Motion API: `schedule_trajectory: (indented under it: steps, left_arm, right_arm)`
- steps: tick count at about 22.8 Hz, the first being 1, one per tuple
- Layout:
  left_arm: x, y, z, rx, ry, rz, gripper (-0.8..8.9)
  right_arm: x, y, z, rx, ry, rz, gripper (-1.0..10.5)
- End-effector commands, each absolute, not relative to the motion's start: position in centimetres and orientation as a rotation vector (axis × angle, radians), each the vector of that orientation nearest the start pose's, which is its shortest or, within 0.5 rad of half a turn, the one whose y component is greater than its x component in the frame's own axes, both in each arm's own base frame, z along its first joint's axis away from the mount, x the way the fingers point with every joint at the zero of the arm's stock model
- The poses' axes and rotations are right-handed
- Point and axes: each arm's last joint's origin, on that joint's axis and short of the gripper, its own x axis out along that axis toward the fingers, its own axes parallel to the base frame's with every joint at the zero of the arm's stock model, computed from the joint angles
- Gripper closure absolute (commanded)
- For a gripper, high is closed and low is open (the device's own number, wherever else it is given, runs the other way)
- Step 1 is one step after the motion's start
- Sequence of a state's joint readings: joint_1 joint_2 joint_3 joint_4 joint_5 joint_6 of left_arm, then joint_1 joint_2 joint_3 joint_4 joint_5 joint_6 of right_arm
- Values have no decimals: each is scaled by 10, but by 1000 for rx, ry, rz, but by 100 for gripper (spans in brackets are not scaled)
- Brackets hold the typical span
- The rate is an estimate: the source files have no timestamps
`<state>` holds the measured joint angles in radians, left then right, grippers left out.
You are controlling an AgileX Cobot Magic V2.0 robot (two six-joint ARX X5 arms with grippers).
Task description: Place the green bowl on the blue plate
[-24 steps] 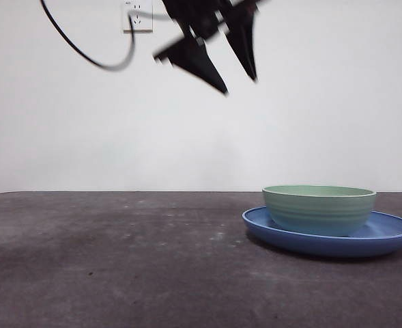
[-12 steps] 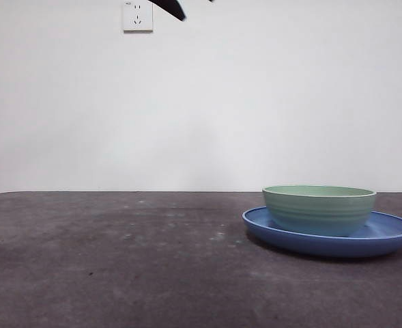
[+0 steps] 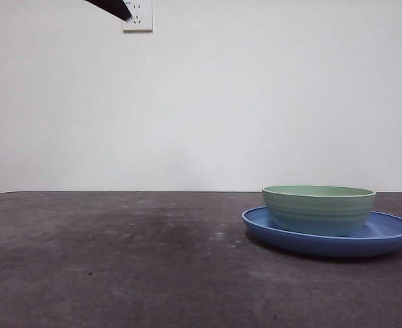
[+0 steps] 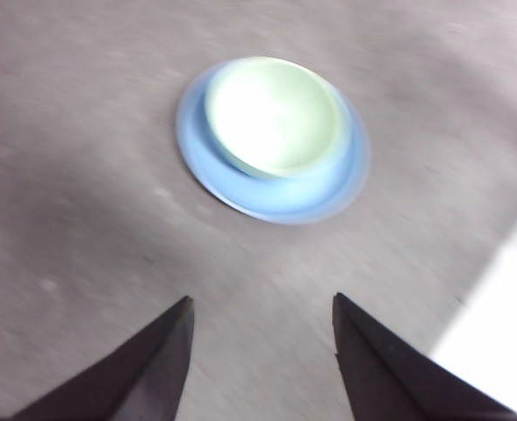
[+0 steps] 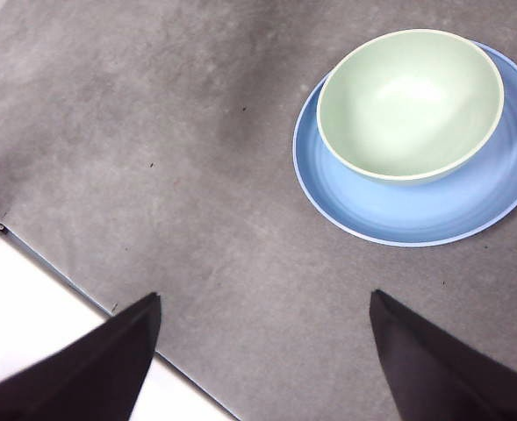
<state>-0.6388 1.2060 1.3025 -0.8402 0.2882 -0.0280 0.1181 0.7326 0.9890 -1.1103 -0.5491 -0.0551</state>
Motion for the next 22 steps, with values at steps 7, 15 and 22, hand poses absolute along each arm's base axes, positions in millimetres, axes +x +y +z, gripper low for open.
schedule_trajectory:
  steps: [7, 15, 22]
  left_arm:
    - [147, -125, 345, 104, 770, -1030, 561]
    - [144, -123, 341, 106, 791, -1027, 561]
    - [144, -123, 341, 106, 784, -1028, 561]
  right_arm:
    - [104, 28, 337, 131, 809, 653, 565]
    - [104, 28, 337, 153, 819, 631, 565]
    - [108, 23, 335, 154, 840, 412, 565]
